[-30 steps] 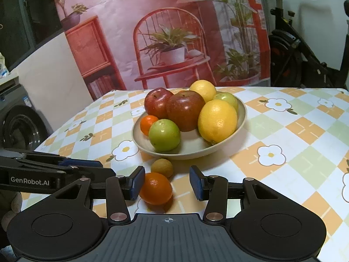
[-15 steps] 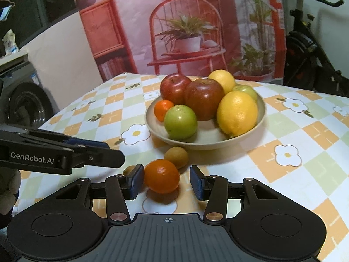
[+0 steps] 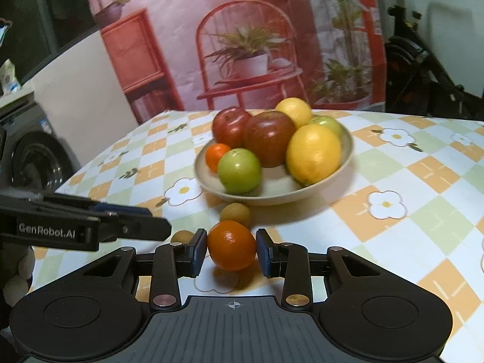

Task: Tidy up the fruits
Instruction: 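Grasp the orange with the right tool while the left tool grasps a brown kiwi, then carry the orange and kiwi onto the plate and open both grippers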

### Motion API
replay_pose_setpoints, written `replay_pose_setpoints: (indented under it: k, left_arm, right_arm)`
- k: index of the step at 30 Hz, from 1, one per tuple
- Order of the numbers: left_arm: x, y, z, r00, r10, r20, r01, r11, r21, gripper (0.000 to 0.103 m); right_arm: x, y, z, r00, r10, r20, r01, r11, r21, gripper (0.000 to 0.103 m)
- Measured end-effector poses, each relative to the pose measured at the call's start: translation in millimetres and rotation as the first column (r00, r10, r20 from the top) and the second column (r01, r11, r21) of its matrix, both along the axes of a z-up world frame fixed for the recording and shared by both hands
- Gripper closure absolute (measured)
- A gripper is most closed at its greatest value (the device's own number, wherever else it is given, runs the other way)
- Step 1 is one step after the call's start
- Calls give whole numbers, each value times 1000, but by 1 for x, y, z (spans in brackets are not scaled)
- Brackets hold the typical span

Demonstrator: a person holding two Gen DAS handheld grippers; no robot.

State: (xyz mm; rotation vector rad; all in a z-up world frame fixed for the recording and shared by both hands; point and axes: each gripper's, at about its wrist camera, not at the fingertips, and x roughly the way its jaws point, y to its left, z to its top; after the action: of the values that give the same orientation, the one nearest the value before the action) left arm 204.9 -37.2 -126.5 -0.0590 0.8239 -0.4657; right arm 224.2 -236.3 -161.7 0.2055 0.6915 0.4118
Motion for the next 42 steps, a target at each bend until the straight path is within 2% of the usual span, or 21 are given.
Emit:
replay_pose_setpoints:
  k: [8,35,37,39,42]
  left_arm:
    - [3,-10,-6,999,-42,-25,43,999,11,59]
    - [11,-17,-18,998,-43,-46,45,998,39,59]
    - [11,-17,-18,998,-47,-43,48,998,35,62]
    - [9,-17,-17,998,-60,-34,61,998,26,73]
    - [8,-16,-16,998,-64,-24,65,998,25,73]
  right_arm:
    - [-5,-14,0,999,-44,5,44,999,8,71]
    - [-3,-10,-2,999,-39,-12,39,999,-17,71]
    - [-3,-10,-2,999,-40,-12,40,999,-17,71]
    - [-3,-10,-2,999,-40,-12,39,999,-17,71]
    - [-3,-10,-2,999,-40,-10,40,999,-17,71]
